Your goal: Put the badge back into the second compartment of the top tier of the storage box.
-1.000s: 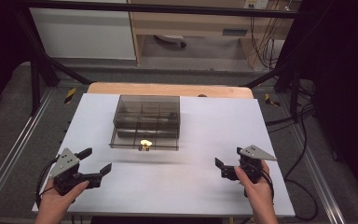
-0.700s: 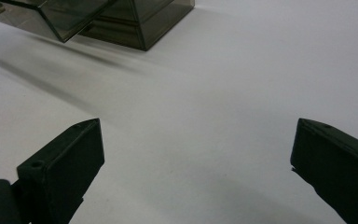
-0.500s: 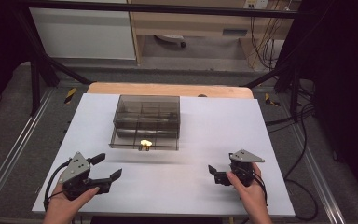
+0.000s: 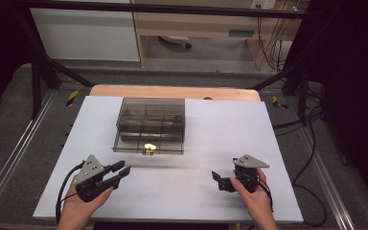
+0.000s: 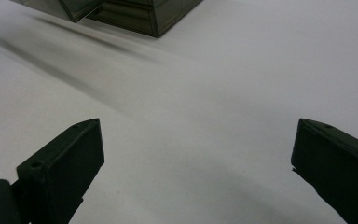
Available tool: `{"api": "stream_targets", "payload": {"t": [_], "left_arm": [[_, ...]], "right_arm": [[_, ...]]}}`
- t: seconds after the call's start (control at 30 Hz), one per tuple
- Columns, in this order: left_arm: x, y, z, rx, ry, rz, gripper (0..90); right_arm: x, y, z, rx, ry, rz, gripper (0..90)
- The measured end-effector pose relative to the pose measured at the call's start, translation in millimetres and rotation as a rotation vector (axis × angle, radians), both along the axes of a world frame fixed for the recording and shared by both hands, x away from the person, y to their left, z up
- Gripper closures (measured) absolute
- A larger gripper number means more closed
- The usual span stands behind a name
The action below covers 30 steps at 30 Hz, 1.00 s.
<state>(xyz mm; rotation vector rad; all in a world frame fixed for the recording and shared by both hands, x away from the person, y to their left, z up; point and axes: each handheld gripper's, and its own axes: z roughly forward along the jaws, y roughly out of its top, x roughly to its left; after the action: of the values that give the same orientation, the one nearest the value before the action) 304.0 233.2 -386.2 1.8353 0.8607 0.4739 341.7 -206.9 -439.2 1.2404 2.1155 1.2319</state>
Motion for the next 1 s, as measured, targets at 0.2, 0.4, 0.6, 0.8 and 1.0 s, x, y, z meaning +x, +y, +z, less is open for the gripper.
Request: {"api": "stream_targets", "payload": {"t": [0.2, 0.4, 0.6, 0.8, 1.0], "left_arm": [[11.9, -4.4, -1.3, -0.011, 0.027, -0.019, 86.2], [14.6, -6.3, -7.1, 0.011, 0.037, -0.007, 89.7], [15.7, -3.9, -10.3, 0.016, 0.044, 0.005, 89.8], [19.4, -3.3, -12.6, 0.059, 0.063, 0.023, 89.8], [20.9, -0.4, -9.5, 0.096, 0.058, 0.048, 89.8]], "right_arm": [[-0.3, -3.0, 1.8, 0.016, -0.011, -0.012, 3.2], [-0.4, -3.5, 1.0, 0.006, -0.009, -0.003, 3.1], [-1.2, -1.1, 0.5, -0.004, -0.005, 0.006, 2.9], [0.0, -1.3, 1.5, 0.001, -0.009, 0.009, 2.9], [0.3, -2.2, 0.5, -0.005, -0.004, 0.014, 2.9]]}}
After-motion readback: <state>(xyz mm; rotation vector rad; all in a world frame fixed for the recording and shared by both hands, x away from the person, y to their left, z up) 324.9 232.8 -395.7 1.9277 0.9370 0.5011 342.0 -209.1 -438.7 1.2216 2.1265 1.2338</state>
